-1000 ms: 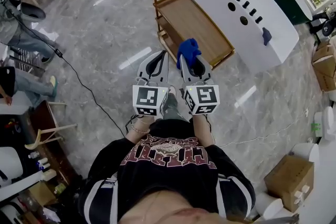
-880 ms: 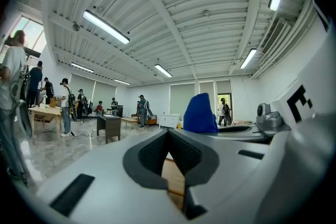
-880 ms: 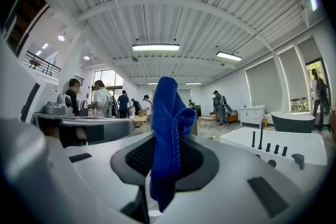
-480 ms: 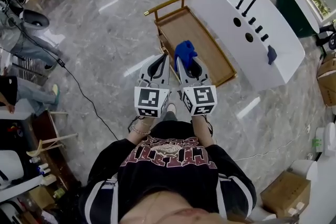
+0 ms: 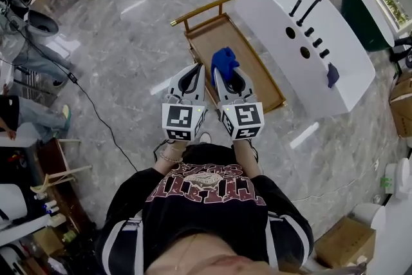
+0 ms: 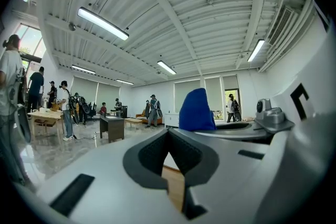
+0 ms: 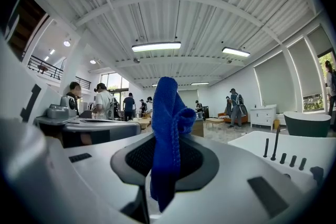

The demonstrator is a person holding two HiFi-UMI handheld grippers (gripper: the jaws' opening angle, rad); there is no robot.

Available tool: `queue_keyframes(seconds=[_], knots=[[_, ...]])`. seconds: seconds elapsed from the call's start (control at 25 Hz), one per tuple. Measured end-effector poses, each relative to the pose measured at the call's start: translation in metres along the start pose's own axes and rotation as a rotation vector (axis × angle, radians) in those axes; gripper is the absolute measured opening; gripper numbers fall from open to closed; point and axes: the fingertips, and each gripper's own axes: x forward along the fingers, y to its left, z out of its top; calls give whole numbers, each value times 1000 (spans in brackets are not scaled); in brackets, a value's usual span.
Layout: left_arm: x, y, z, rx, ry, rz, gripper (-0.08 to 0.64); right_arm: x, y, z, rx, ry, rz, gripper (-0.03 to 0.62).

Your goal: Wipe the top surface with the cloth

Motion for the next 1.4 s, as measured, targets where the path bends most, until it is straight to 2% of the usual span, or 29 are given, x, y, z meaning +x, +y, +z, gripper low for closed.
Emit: queue_keyframes(seconds=[0.16,0.56,1.0,1.4], knots=[[12,0,1,2,4,-7,48,5,-9,-1,10,2,-9,89],[49,9,5,5,6,-78,48,26,-38,3,25,-1,-107,89],[122,81,13,8,3,-189,48,122,-52,11,21,2,-215,89],[165,143,2,10,43,-277,48,196,-50,2,46,25,-297,89]])
